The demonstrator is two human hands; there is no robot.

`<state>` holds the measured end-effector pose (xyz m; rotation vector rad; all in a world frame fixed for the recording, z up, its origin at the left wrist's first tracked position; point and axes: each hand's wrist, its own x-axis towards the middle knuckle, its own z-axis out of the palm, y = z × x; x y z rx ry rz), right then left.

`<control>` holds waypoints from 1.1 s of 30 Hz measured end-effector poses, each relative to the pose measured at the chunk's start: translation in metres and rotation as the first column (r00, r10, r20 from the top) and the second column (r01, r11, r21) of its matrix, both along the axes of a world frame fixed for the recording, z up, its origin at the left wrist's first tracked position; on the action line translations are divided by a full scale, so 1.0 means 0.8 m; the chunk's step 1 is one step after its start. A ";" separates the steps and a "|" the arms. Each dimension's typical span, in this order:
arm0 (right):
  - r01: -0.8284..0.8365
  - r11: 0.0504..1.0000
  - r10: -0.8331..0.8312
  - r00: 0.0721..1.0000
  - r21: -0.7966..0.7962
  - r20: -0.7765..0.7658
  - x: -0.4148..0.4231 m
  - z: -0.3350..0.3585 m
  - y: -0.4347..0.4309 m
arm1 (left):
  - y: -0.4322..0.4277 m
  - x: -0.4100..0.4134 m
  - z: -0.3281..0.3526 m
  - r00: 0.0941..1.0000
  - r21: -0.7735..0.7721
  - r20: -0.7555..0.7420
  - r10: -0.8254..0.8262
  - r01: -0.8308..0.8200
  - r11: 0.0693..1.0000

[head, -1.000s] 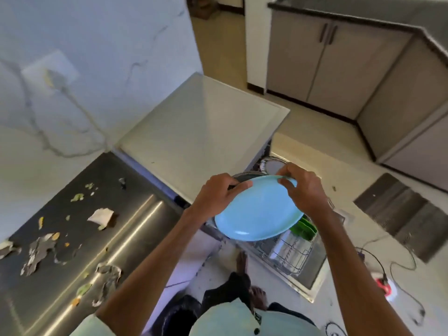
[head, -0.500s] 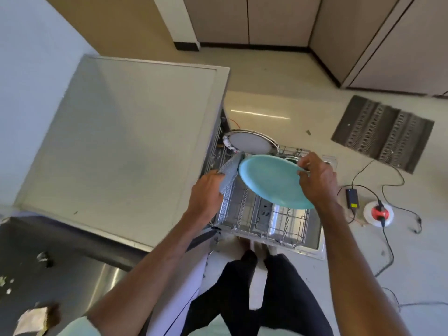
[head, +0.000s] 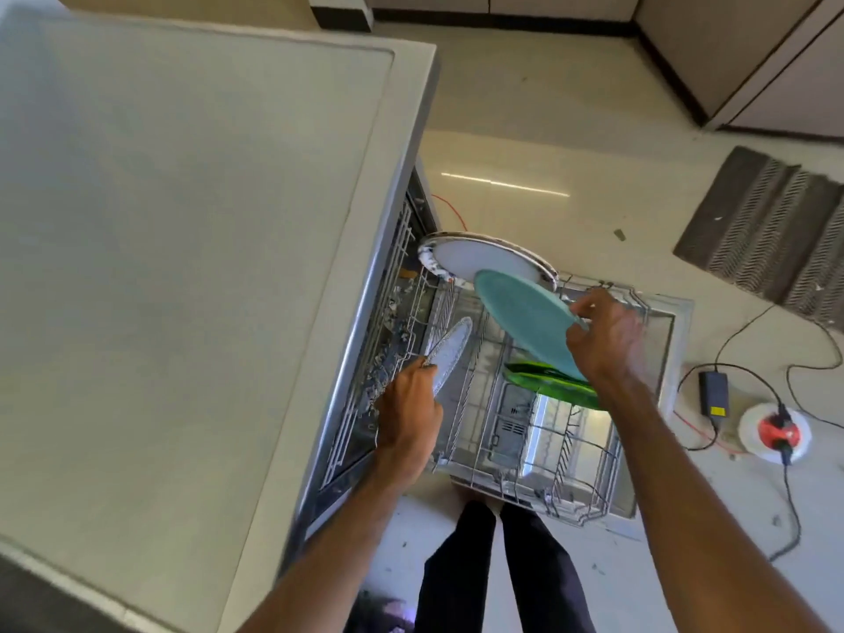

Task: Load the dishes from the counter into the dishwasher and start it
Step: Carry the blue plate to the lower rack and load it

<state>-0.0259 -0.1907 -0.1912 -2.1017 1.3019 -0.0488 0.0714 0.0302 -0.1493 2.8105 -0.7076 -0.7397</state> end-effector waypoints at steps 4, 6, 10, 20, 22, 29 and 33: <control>-0.068 0.997 0.069 0.997 -0.033 0.031 0.071 -0.033 -0.013 | -0.009 0.020 -0.045 0.996 -0.024 -0.019 0.084 -0.085 0.996; -0.133 0.988 0.136 0.990 -0.075 0.047 0.100 -0.047 -0.016 | -0.013 0.026 -0.061 0.993 -0.051 -0.029 0.115 -0.117 0.992; -0.258 0.954 0.267 0.963 -0.151 0.041 0.135 -0.072 -0.018 | -0.019 0.026 -0.077 0.981 -0.097 -0.011 0.194 -0.194 0.976; -0.388 0.896 0.392 0.919 -0.216 -0.026 0.154 -0.122 -0.023 | -0.025 0.033 -0.103 0.951 -0.146 -0.039 0.308 -0.310 0.939; -0.391 0.893 0.396 0.918 -0.224 -0.023 0.157 -0.130 -0.021 | -0.027 0.033 -0.107 0.946 -0.154 -0.048 0.320 -0.323 0.934; -0.372 0.908 0.373 0.927 -0.193 -0.032 0.174 -0.146 -0.013 | -0.034 0.032 -0.110 0.932 -0.152 -0.055 0.358 -0.363 0.919; -0.384 0.904 0.379 0.923 -0.188 -0.063 0.188 -0.152 -0.004 | -0.036 0.033 -0.110 0.932 -0.145 -0.060 0.358 -0.363 0.921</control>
